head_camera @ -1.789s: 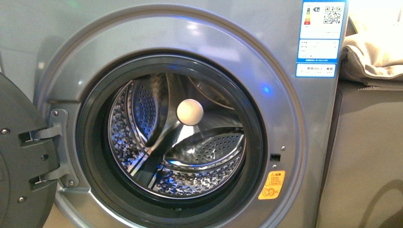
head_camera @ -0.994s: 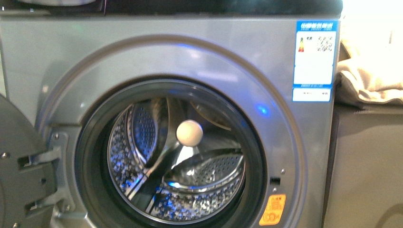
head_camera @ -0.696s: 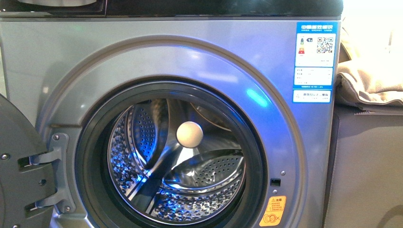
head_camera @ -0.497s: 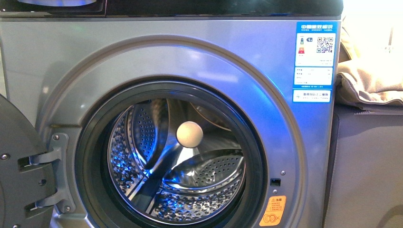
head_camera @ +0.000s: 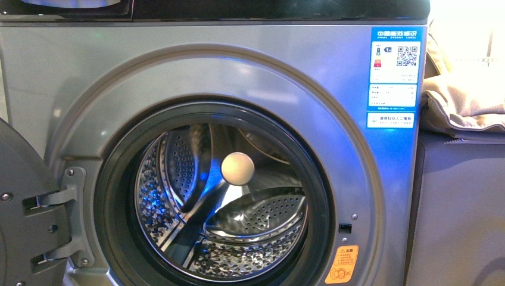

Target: Put clothes into washing machine

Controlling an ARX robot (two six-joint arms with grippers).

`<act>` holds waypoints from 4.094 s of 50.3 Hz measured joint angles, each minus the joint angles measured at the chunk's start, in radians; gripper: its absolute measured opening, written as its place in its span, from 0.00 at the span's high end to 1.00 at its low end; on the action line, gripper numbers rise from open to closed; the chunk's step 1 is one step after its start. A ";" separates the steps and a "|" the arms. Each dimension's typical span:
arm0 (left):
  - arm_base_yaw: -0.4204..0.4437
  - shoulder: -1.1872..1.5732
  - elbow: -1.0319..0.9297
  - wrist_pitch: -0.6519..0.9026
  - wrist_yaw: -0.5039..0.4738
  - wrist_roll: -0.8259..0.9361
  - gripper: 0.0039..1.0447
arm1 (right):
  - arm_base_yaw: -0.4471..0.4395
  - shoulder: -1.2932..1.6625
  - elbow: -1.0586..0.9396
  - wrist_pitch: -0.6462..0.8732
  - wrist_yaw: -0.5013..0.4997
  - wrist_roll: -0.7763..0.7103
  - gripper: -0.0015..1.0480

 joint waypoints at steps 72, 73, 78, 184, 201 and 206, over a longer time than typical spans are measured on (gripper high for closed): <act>0.000 0.000 0.000 0.000 0.000 0.000 0.06 | 0.026 0.207 0.309 -0.092 0.121 0.504 0.07; 0.000 0.000 0.000 0.000 0.000 0.000 0.06 | 0.027 0.198 0.307 -0.090 0.121 0.516 0.07; 0.000 0.000 0.000 0.000 0.001 0.000 0.06 | 0.029 0.146 0.287 -0.091 0.133 0.550 0.07; 0.000 -0.001 0.000 0.000 0.001 0.000 0.06 | 0.322 0.847 0.345 0.103 0.409 0.568 0.07; 0.000 -0.001 0.000 0.000 0.000 0.000 0.06 | 0.359 0.896 0.395 0.101 0.404 0.504 0.07; 0.000 -0.001 0.000 0.000 0.000 0.000 0.06 | 0.373 0.908 0.415 0.069 0.376 0.479 0.07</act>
